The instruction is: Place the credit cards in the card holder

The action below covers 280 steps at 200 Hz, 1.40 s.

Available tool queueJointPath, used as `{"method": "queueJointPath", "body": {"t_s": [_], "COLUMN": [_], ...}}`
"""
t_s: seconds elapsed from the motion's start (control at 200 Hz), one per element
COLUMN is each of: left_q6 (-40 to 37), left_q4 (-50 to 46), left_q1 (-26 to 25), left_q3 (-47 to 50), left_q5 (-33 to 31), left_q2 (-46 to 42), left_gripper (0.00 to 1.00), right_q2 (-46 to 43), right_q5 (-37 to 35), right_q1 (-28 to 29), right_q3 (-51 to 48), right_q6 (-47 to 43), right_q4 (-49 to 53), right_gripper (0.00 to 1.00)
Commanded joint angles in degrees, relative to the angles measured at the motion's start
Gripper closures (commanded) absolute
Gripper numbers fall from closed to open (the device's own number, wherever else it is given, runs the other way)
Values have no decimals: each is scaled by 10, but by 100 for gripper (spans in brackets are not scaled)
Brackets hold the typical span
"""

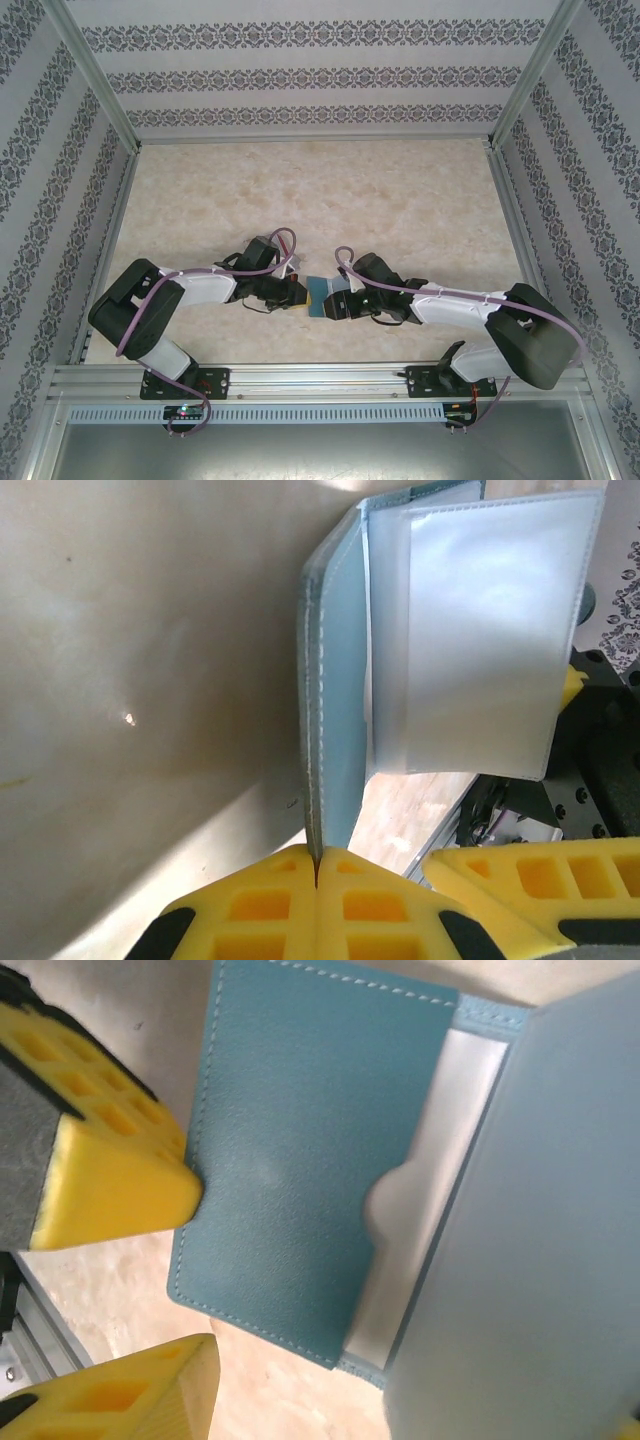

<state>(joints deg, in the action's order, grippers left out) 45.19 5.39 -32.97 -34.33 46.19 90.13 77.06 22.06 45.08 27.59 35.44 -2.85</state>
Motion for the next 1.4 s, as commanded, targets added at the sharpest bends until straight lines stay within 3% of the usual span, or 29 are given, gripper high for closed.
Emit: {"method": "queueJointPath", "body": {"t_s": [0.0,0.255,0.31,0.42,0.555,0.61,0.679,0.784,1.249,1.394], "left_q6": [-6,-8,-11,-9,-11,-7,0,13,39,38], "left_q4": [-16,-21,-32,-32,-31,-26,-9,13,65,68], "left_q1": [2,2,2,2,2,2,1,2,2,2], "left_q3": [-2,-3,-8,-9,-13,-11,-6,-3,7,10], "left_q5": [-9,-21,-23,-26,-23,-18,-11,8,40,37], "left_q2": [8,10,11,6,7,7,7,9,19,18], "left_gripper": [100,100,95,91,89,88,90,97,100,100], "right_q2": [-20,-41,-42,-30,-6,0,5,23,110,108], "right_q5": [19,21,12,16,21,9,-24,-60,-120,-125], "right_q1": [-9,-11,-14,-17,-16,-15,-3,16,55,55], "right_q3": [0,-1,-3,-4,-2,4,16,33,90,88], "right_q6": [-15,-19,-17,-11,-9,-4,-5,1,-1,-2], "right_q4": [0,-2,-2,-10,-22,-17,4,15,48,49], "right_gripper": [54,43,48,67,67,59,35,24,33,45]}}
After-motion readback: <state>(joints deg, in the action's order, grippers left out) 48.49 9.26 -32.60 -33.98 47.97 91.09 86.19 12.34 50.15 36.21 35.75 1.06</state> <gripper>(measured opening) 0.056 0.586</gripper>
